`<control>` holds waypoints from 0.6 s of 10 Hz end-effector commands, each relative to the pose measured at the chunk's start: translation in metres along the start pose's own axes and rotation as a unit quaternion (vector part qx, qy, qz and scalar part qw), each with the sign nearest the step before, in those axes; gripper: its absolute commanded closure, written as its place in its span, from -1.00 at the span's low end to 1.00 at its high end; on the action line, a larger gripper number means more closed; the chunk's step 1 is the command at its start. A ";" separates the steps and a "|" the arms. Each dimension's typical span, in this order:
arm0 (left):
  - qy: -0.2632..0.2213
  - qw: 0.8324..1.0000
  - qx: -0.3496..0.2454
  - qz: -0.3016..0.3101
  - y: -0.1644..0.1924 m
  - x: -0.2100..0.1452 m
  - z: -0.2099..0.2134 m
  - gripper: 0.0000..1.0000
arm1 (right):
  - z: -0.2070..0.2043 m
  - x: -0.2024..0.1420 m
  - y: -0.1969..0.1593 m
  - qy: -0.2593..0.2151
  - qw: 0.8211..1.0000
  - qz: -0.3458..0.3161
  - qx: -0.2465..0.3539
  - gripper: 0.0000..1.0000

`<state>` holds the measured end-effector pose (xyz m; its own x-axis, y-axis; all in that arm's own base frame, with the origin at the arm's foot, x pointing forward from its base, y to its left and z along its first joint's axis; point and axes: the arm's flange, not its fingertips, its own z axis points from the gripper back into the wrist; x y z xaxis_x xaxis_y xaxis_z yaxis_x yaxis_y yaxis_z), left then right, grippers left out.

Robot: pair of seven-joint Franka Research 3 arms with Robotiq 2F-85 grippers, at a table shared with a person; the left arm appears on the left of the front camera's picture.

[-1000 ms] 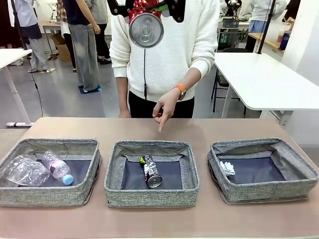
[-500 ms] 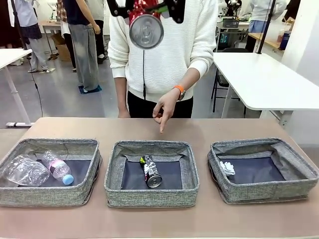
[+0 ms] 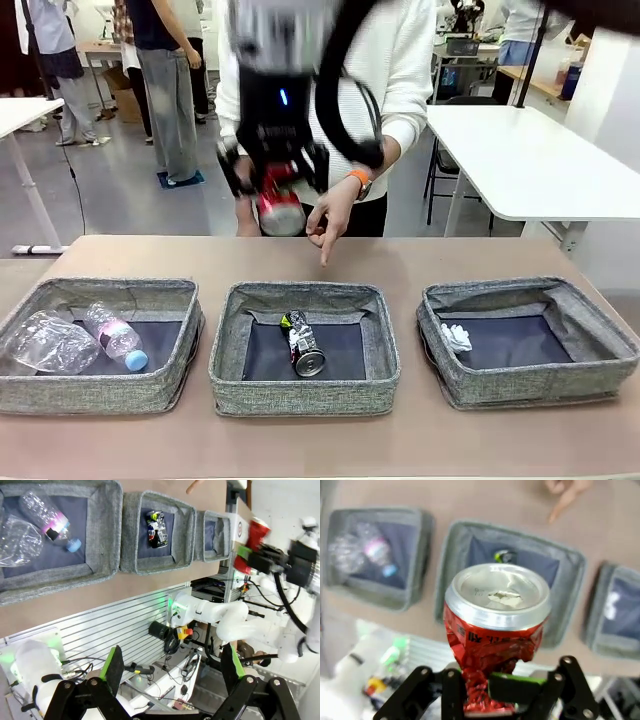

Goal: Sort the waste into the appropriate baskets.
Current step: Place the picked waste into the Fabric basket indicated by the person.

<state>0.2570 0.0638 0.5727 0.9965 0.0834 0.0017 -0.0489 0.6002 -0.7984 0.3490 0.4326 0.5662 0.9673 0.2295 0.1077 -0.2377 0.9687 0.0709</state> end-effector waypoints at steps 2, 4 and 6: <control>0.002 1.000 -0.004 -0.009 0.002 -0.002 0.001 -1.00 | -0.083 -0.015 -0.038 0.034 0.999 0.002 0.025 1.00; 0.002 1.000 -0.004 -0.009 0.002 -0.002 0.001 -1.00 | -0.099 -0.012 -0.042 0.078 0.997 0.000 0.008 1.00; 0.002 1.000 -0.004 -0.009 0.002 -0.002 0.001 -1.00 | -0.101 -0.010 -0.047 0.094 0.995 -0.012 0.020 1.00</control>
<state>0.2569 0.0639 0.5727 0.9965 0.0834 0.0019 -0.0487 0.6001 -0.7984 0.3579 0.3987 0.4463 0.9763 0.2052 -0.0686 -0.1997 0.9766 0.0801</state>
